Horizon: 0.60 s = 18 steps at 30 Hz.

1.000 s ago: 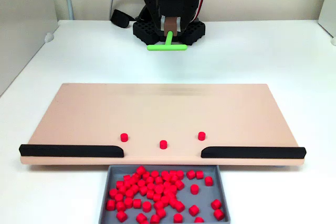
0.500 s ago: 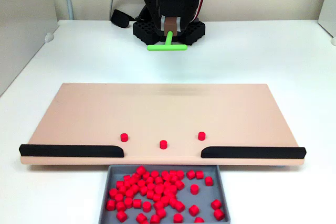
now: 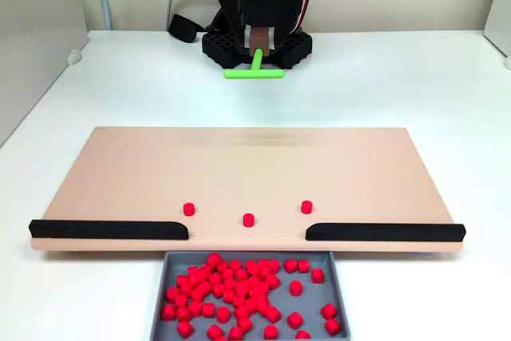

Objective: Gather the left side granules

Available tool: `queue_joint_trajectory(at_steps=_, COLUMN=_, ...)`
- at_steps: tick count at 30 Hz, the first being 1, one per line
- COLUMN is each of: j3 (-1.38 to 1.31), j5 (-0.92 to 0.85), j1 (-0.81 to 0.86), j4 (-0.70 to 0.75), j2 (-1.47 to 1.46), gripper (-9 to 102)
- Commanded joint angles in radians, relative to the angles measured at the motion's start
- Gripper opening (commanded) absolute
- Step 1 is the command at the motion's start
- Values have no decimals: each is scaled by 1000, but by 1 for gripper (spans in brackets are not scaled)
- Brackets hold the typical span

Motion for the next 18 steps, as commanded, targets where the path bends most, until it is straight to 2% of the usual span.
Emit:
queue_joint_trajectory(at_steps=1, j3=-21, j5=0, j1=0, j4=-3, j2=5, gripper=0)
queue_joint_trajectory(at_steps=18, j3=-20, j5=3, j1=9, j4=-3, j2=20, gripper=0)
